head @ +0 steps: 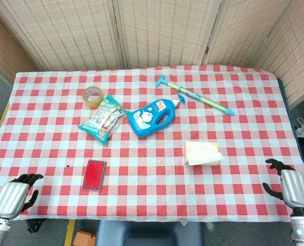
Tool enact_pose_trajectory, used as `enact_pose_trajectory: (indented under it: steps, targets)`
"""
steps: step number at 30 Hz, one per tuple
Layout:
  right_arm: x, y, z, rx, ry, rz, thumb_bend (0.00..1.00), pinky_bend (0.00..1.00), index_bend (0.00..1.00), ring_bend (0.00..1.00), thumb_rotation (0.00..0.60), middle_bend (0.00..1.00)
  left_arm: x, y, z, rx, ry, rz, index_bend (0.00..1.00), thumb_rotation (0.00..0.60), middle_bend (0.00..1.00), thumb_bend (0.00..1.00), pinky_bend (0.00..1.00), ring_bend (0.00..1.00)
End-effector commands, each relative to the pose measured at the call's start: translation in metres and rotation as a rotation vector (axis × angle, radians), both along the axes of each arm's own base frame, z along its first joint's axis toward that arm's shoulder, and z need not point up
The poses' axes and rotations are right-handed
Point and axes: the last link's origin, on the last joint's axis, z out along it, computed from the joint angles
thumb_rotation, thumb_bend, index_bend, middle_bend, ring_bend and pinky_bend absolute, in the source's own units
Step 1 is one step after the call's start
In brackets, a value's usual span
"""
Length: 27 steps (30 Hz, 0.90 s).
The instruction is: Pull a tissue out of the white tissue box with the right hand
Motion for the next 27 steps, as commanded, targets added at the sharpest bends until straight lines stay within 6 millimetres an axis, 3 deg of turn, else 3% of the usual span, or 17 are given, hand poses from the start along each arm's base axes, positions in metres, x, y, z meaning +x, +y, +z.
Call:
enact_pose_trajectory:
  steps: [1,8,12,16,20,27]
  targets:
    - [0.0,0.0,0.0,-0.001,0.002,0.002,0.13,0.69,0.31,0.43,0.6,0.38,0.0,0.0,0.0,-0.001,0.001,0.002,0.31,0.6,0.34,0.51,0.53,0.3]
    - [-0.002,-0.005,-0.005,0.002,0.013,0.023,0.13,0.69,0.31,0.46,0.6,0.38,0.001,-0.001,0.001,0.004,0.001,-0.002,0.31,0.6,0.35,0.51,0.53,0.3]
    - [-0.005,-0.019,-0.014,-0.005,0.024,0.051,0.13,0.74,0.34,0.56,0.6,0.46,0.0,-0.001,0.003,0.014,-0.009,0.011,0.31,0.6,0.35,0.51,0.53,0.3]
    - [-0.008,-0.039,-0.031,0.019,0.023,0.057,0.14,0.82,0.36,0.66,0.6,0.55,0.001,0.0,0.004,0.017,-0.011,0.004,0.31,0.6,0.35,0.51,0.53,0.3]
    - [-0.005,-0.067,-0.054,0.073,0.032,0.079,0.14,0.83,0.34,0.68,0.6,0.57,0.002,-0.001,0.003,0.01,-0.009,-0.005,0.31,0.6,0.35,0.51,0.53,0.3]
    - [0.003,-0.093,-0.084,0.124,0.024,0.117,0.14,0.84,0.32,0.69,0.6,0.59,0.0,-0.001,0.005,0.016,-0.016,0.005,0.31,0.6,0.35,0.51,0.53,0.3]
